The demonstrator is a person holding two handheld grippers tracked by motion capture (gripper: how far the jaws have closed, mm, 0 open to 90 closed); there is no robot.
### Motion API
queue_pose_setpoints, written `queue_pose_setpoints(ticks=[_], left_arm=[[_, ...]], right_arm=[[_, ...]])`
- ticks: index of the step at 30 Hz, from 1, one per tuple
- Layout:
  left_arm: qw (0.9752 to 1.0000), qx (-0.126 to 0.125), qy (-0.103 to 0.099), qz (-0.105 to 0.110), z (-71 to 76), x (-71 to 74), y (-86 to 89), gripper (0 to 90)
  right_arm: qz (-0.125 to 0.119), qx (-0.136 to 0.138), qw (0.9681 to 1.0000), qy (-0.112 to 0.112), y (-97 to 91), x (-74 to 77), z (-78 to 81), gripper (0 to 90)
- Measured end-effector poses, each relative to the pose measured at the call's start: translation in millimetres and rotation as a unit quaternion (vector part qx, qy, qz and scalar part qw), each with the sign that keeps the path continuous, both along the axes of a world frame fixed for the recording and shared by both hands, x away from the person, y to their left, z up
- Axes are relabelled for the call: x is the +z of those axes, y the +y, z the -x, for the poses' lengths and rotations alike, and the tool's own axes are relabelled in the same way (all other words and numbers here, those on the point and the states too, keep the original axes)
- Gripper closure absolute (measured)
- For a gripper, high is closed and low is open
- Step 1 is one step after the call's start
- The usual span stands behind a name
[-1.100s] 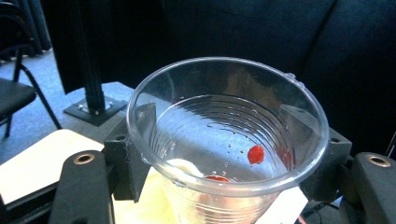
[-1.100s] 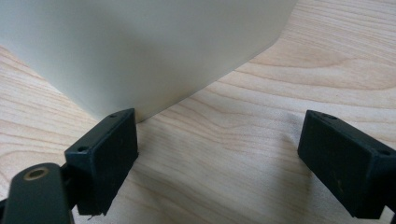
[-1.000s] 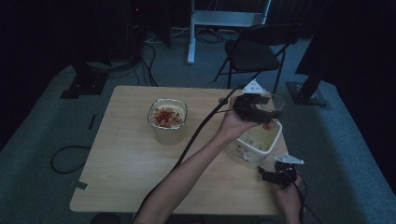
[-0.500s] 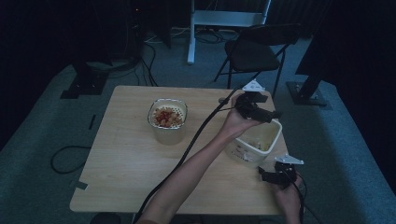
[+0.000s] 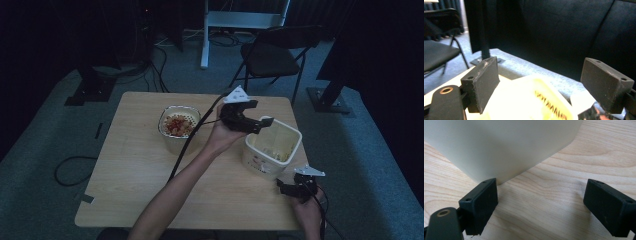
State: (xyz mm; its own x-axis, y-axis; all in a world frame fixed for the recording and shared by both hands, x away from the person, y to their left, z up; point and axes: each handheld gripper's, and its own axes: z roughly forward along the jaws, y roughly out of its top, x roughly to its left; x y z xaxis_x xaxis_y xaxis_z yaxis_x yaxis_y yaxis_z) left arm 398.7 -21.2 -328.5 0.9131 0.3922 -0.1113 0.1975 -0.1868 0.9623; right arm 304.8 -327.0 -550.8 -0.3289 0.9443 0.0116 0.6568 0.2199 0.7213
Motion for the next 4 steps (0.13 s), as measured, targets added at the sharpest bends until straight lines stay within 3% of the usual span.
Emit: queue_pose_setpoints(ticks=[4], left_arm=[[0.9999, 0.009, -0.013, -0.007, 16.9, -9.5, 34.1, 16.4]], right_arm=[[0.0, -0.01, 0.9999, 0.0, 1.7, 0.0, 1.1, 11.8]])
